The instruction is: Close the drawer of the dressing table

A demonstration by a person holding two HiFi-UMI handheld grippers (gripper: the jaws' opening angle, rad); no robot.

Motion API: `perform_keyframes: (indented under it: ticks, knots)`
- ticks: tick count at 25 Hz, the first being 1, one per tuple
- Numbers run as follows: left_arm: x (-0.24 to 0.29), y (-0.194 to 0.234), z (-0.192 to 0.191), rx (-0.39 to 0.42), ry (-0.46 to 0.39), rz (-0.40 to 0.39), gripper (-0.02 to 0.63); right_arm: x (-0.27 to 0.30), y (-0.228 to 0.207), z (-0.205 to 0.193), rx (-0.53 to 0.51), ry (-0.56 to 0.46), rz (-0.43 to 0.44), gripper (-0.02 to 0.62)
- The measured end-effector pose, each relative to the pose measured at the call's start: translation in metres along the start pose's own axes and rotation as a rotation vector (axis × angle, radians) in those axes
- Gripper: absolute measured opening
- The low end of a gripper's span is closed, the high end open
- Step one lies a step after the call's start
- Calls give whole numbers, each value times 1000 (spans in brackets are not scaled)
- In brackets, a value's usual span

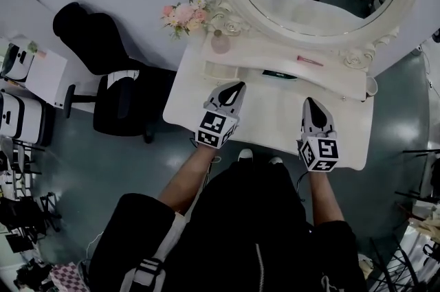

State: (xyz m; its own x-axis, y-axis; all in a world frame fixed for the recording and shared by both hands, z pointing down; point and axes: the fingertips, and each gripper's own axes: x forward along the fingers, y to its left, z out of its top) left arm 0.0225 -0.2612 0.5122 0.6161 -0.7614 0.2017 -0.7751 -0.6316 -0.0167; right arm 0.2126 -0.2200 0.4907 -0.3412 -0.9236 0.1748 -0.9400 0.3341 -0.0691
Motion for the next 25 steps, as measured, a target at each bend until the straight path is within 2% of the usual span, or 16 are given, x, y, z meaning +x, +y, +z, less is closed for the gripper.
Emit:
perform_keyframes:
  ticks: [7, 13, 20, 25]
  knots:
    - [-3, 33, -52, -78, 92, 63, 8, 4, 1, -1, 0, 5, 0, 2]
    - [-10, 57, -110, -96, 217, 118, 10, 5, -4, -4, 1, 18, -15, 2]
    - [-10, 89, -166, -165, 342, 182, 139, 10, -4, -4, -4, 35, -24, 2]
    - [0, 107, -193, -233, 418, 216, 187, 9, -13, -2, -12, 40, -41, 2]
